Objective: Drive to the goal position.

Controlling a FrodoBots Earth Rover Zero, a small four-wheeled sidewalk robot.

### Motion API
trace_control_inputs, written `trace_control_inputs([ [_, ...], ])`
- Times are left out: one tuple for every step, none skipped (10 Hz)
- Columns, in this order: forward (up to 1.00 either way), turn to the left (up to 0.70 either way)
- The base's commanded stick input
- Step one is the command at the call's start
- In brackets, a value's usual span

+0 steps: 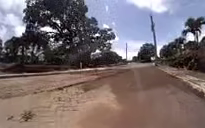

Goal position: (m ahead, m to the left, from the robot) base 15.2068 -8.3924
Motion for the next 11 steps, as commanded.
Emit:
trace_control_inputs([
  [0.50,-0.15],
  [0.50,-0.10],
  [0.50,-0.05],
  [0.50,0.00],
  [0.50,-0.11],
  [0.50,-0.22],
  [0.50,-0.27],
  [0.50,-0.14],
  [0.50,0.00],
  [0.50,0.00],
  [0.50,0.00],
])
